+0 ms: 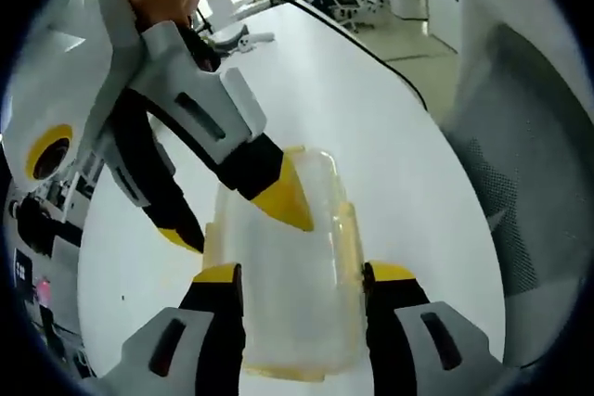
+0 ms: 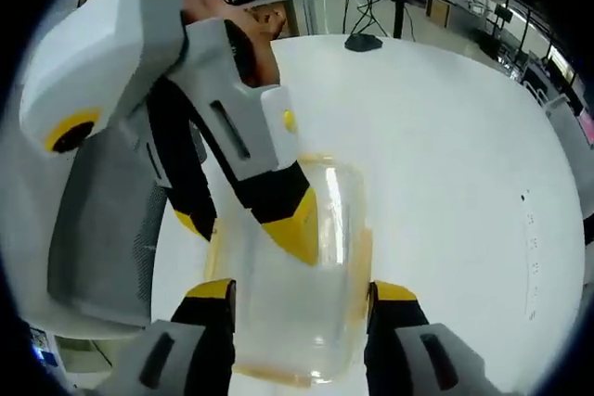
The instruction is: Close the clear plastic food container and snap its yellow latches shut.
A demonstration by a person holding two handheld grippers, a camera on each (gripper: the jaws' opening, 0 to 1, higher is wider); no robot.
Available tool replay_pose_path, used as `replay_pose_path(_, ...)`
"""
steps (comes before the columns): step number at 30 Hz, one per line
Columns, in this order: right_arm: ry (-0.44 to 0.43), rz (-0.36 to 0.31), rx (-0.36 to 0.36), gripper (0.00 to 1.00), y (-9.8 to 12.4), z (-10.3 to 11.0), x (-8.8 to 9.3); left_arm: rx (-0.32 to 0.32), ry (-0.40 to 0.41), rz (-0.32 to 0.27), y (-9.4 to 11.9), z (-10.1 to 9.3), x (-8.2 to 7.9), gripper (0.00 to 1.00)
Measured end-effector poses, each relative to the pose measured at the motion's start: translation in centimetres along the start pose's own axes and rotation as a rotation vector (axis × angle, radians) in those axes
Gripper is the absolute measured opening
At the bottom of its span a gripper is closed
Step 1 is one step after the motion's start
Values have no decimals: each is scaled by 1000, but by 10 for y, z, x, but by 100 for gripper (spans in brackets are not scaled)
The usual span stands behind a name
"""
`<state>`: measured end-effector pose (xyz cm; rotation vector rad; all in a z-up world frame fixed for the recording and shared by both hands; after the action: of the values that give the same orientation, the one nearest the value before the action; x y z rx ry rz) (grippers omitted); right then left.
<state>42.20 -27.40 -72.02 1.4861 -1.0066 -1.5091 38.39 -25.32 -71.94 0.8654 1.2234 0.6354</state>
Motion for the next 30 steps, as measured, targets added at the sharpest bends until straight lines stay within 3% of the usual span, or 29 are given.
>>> replay_pose_path(11, -65, -5, -78, 52, -5, -3, 0, -17, 2, -6, -1, 2, 0, 48)
replay_pose_path(16, -60, 71, -133, 52, -8, -1, -2, -11, 6, 1, -1, 1, 1, 48)
replay_pose_path(23, -61, 61, -121, 52, -6, 0, 1, -81, -16, 23, -6, -1, 3, 47)
replay_pose_path(24, -63, 60, -121, 52, -6, 0, 1, -134, -43, 44, -4, 4, 5, 47)
replay_pose_path(30, -57, 66, -121, 52, -7, -1, 1, -113, -29, 24, -4, 1, 3, 47)
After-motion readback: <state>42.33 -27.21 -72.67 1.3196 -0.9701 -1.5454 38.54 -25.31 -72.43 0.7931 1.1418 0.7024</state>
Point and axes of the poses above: the point that each gripper's makers call its tool centre point, and the gripper's own axes: y roughly backward along the fingers, z roughly to its left, x roughly out of its underside, the point moved 2 cm from there along y, roughly backward along the fingers, and after that the axes turned 11 degrees about x, right-handed, at the moved point
